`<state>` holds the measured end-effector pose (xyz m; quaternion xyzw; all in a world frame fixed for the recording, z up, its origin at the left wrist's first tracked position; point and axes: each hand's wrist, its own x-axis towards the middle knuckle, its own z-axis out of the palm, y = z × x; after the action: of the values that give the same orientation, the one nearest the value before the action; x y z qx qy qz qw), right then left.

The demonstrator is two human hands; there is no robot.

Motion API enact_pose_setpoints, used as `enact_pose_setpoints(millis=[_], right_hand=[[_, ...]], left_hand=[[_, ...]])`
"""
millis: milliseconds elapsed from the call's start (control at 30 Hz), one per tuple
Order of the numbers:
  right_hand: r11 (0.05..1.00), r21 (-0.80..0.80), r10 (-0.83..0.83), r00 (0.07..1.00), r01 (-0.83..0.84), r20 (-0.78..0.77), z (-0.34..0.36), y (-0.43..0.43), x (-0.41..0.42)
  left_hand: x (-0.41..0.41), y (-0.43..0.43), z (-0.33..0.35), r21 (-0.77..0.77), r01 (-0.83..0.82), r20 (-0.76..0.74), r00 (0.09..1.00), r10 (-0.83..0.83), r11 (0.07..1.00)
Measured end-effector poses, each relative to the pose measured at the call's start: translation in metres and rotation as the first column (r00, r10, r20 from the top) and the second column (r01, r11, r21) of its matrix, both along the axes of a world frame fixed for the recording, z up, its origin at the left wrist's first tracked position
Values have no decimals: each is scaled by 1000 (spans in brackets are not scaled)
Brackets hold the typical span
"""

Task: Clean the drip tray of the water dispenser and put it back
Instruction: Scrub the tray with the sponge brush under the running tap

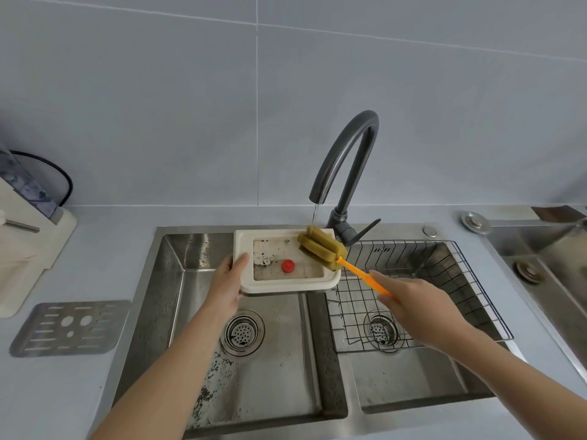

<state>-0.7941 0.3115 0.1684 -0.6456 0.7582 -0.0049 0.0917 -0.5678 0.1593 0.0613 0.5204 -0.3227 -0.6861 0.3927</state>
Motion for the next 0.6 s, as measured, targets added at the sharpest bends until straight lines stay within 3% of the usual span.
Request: enact_pose_setpoints(millis=[233, 600], right_hand=[[999, 34, 39, 997, -37, -71, -5, -8, 8], [996, 61, 63, 998, -62, -10, -13, -11, 27]], left_hand=[[0, 2, 1, -17, 5, -7, 1000, -5, 1000], [-10, 4, 0, -38, 37, -5, 999, -37, 999]])
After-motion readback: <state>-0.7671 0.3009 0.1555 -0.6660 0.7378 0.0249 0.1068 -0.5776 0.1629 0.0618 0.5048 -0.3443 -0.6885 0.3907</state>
